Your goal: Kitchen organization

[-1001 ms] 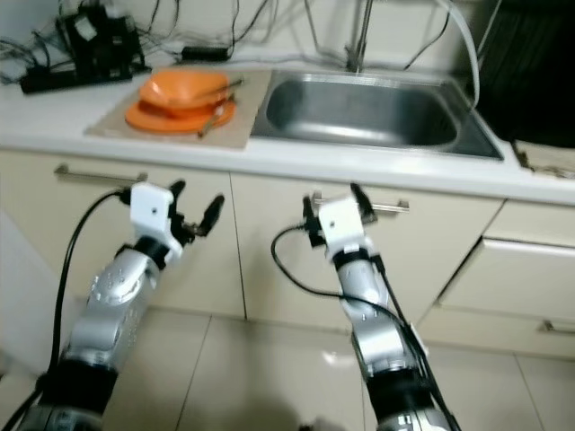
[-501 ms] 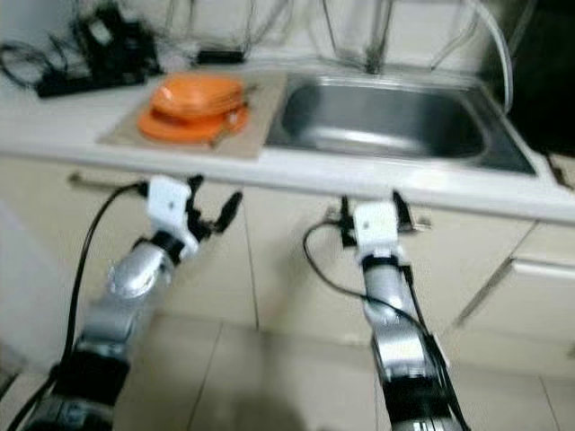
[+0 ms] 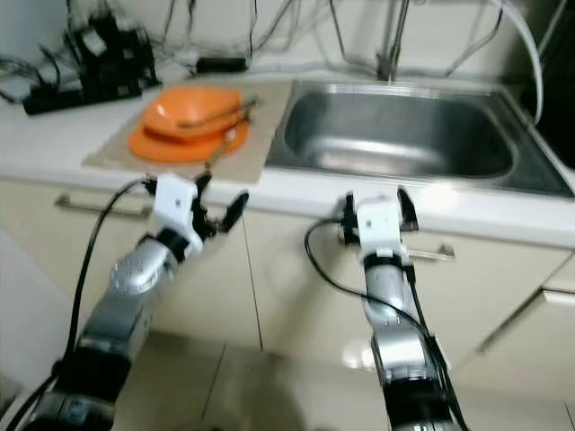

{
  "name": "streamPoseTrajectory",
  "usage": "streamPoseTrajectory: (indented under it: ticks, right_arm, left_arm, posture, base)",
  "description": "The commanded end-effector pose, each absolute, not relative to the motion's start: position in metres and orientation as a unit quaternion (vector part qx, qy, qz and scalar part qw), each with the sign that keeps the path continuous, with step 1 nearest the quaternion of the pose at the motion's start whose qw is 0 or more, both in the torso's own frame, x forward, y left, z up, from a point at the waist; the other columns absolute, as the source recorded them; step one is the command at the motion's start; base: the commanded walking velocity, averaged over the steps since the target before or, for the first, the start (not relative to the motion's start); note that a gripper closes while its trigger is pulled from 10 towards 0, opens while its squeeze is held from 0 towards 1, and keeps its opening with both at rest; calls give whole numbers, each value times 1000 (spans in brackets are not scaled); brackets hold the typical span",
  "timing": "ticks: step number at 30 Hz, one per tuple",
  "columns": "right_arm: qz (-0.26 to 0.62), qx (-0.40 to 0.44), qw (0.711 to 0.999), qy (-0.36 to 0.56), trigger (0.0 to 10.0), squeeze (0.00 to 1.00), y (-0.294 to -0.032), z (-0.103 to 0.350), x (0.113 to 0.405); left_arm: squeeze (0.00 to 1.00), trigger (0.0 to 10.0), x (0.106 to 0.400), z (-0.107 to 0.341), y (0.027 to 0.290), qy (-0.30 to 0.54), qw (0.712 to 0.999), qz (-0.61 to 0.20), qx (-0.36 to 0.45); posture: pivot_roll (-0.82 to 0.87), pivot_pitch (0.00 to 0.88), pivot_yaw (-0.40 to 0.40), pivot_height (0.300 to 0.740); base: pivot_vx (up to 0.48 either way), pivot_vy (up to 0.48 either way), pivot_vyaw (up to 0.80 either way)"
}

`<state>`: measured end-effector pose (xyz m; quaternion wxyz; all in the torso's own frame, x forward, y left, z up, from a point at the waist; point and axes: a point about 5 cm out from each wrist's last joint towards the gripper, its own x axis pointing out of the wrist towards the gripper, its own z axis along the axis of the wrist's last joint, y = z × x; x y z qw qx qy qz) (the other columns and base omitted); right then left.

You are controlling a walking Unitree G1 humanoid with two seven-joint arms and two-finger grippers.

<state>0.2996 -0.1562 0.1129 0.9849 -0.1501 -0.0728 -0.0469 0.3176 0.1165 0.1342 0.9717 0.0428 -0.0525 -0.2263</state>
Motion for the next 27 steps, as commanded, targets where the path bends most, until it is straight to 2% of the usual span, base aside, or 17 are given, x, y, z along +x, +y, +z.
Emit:
streamPoseTrajectory:
  ticks: [1, 27]
  right_arm:
    - [-37, -151, 984, -88, 10000, 0, -148, 119, 302]
    - [-35, -159, 981, -107, 10000, 0, -145, 123, 301]
  left_arm:
    - [0, 10000, 318, 139, 123, -65, 972, -221, 54]
    - [0, 10000, 319, 142, 123, -72, 971, -216, 66]
  posture:
    - [-56, 0, 36, 707]
    - [-53, 0, 40, 707]
  base:
    - [465, 0, 0]
    - [0, 0, 0]
